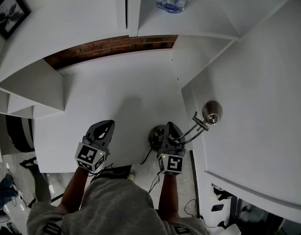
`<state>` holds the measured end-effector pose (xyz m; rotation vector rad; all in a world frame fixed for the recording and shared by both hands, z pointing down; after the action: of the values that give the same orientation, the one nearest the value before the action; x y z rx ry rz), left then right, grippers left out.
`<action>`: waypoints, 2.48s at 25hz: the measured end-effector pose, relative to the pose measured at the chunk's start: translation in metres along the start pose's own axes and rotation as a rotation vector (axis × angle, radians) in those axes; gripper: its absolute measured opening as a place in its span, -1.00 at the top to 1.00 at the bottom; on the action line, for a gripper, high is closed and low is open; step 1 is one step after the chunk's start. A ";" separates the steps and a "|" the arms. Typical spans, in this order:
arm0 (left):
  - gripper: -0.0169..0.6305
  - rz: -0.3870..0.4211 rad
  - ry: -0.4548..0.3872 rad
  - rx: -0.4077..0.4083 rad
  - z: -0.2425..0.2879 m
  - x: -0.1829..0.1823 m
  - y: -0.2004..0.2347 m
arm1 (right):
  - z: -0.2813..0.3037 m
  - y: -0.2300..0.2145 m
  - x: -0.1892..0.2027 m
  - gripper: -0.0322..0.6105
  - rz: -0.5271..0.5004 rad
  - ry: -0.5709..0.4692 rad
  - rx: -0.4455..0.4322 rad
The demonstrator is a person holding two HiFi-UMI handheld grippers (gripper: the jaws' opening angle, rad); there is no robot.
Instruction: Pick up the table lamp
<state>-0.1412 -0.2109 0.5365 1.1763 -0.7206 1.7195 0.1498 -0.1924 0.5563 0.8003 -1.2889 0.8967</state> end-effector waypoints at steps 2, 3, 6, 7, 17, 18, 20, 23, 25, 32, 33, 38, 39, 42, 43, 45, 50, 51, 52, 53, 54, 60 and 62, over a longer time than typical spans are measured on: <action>0.94 -0.002 -0.002 0.002 0.001 -0.001 0.000 | 0.000 0.001 -0.001 0.83 -0.023 0.017 0.007; 0.94 -0.002 -0.003 0.003 0.001 -0.001 0.000 | 0.000 0.001 -0.002 0.83 -0.039 0.027 0.012; 0.94 -0.001 -0.003 0.002 0.001 0.001 0.001 | -0.001 0.001 -0.002 0.83 -0.033 0.030 0.015; 0.94 -0.001 -0.002 0.002 0.001 0.002 0.002 | -0.002 0.000 -0.002 0.83 -0.023 0.024 0.017; 0.94 -0.004 -0.009 0.007 -0.002 0.001 0.005 | -0.011 -0.006 -0.010 0.84 0.043 -0.030 0.045; 0.94 -0.002 -0.011 0.010 -0.002 0.000 0.005 | -0.012 -0.005 -0.011 0.83 0.043 -0.034 0.045; 0.94 0.002 -0.022 0.014 -0.003 -0.001 0.004 | -0.013 -0.003 -0.017 0.84 0.038 -0.040 0.040; 0.94 0.008 -0.046 0.019 -0.004 -0.004 0.003 | -0.016 0.003 -0.027 0.83 0.017 -0.048 0.030; 0.94 0.009 -0.051 0.026 -0.006 -0.006 0.002 | -0.019 0.007 -0.035 0.83 0.003 -0.051 0.028; 0.94 0.009 -0.088 0.052 -0.017 -0.012 -0.007 | -0.044 0.018 -0.053 0.84 0.025 -0.079 0.049; 0.94 0.011 -0.092 0.058 -0.019 -0.013 -0.010 | -0.049 0.019 -0.056 0.84 0.031 -0.082 0.056; 0.94 0.031 -0.131 0.091 -0.027 -0.025 -0.024 | -0.078 0.024 -0.066 0.84 0.042 -0.090 0.101; 0.94 0.037 -0.139 0.099 -0.028 -0.028 -0.027 | -0.084 0.025 -0.068 0.84 0.041 -0.094 0.110; 0.94 0.062 -0.162 0.125 -0.032 -0.034 -0.036 | -0.103 0.028 -0.072 0.84 0.040 -0.103 0.136; 0.94 0.070 -0.169 0.135 -0.034 -0.037 -0.040 | -0.109 0.029 -0.073 0.84 0.041 -0.105 0.144; 0.94 0.079 -0.176 0.154 -0.037 -0.041 -0.050 | -0.122 0.030 -0.075 0.84 0.043 -0.105 0.162; 0.94 0.098 -0.193 0.200 -0.053 -0.044 -0.074 | -0.158 0.037 -0.078 0.84 0.047 -0.105 0.207; 0.94 0.107 -0.199 0.208 -0.056 -0.045 -0.078 | -0.166 0.039 -0.079 0.84 0.047 -0.106 0.215; 0.94 0.115 -0.204 0.217 -0.060 -0.045 -0.082 | -0.173 0.041 -0.080 0.84 0.046 -0.106 0.222; 0.94 0.121 -0.209 0.224 -0.064 -0.046 -0.087 | -0.180 0.044 -0.081 0.84 0.044 -0.105 0.229; 0.94 0.125 -0.214 0.231 -0.068 -0.046 -0.092 | -0.188 0.046 -0.081 0.84 0.041 -0.103 0.236; 0.94 0.133 -0.232 0.273 -0.089 -0.045 -0.120 | -0.230 0.058 -0.082 0.84 0.029 -0.086 0.268; 0.94 0.134 -0.237 0.284 -0.096 -0.044 -0.127 | -0.241 0.063 -0.082 0.84 0.027 -0.087 0.277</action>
<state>-0.0587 -0.0922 0.4564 1.5788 -0.7259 1.8561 0.1955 0.0416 0.4463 1.0502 -1.2681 1.0873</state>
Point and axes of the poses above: the fingertips, and each gripper's own axes: z forward along the fingers, y to its left, x out of its underside, the point moved 9 cm from there along -z, backward along the fingers, and after that the axes turned 14 degrees about -x, right-handed, at the moved point
